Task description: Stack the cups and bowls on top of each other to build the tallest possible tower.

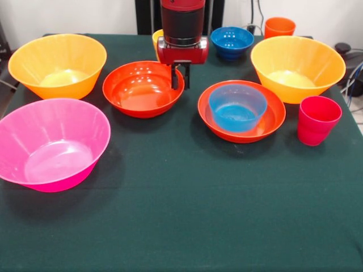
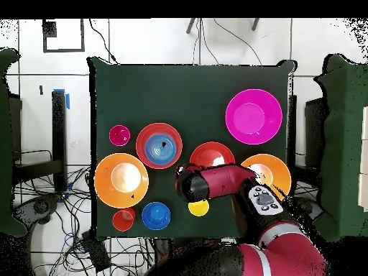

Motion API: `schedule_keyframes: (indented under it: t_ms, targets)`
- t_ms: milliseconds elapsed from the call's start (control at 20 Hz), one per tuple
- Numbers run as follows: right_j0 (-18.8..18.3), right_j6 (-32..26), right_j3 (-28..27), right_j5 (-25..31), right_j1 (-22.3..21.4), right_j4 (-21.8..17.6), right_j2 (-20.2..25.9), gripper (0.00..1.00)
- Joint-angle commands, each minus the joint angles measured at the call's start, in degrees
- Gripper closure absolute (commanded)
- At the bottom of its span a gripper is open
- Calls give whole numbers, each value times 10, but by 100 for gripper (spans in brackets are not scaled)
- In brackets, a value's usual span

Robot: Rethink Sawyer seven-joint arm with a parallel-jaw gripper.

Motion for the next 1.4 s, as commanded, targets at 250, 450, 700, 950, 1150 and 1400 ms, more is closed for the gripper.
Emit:
schedule_keyframes:
  t_ms: [250,450,700,950,1150,1400]
  targets:
    - [7,-40,-39,42,20,-35,27,100]
    - [8,-39,-38,40,21,-36,26,100]
    - [11,-38,-30,52,4,-28,28,100]
    - [3,-37,33,97,-91,15,50,100]
    - [-13,-39,77,138,-157,61,80,100]
    - [-33,-43,108,159,-199,92,104,100]
